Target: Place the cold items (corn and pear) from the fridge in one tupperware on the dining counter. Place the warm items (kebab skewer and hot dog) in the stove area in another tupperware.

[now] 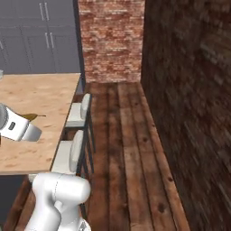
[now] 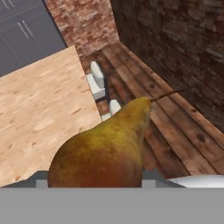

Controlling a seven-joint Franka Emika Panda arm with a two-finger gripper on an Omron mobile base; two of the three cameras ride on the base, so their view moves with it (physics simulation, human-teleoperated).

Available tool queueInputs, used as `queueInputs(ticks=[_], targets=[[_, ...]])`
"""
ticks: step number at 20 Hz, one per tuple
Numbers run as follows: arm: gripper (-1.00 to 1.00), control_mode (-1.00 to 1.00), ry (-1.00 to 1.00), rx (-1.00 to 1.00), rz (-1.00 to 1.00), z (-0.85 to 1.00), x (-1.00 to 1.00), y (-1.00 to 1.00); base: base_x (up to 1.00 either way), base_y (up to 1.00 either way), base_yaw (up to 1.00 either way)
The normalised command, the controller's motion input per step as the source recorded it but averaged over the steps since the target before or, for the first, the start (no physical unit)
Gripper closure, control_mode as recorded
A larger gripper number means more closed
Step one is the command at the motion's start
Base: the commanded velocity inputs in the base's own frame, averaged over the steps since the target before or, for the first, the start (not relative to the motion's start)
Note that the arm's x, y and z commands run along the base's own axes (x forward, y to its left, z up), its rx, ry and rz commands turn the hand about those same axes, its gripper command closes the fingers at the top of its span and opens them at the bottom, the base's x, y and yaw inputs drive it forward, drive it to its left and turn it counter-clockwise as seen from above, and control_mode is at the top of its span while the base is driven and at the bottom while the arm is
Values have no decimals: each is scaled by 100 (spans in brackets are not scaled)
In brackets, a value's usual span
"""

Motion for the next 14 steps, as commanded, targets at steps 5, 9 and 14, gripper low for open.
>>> queueInputs(ticks=[5, 9, 14], targets=[[100, 100, 0, 0, 0, 0, 0, 0, 22, -100, -1], [100, 100, 0, 0, 0, 0, 0, 0, 48, -100, 0], [100, 100, 0, 0, 0, 0, 0, 0, 83, -100, 1]])
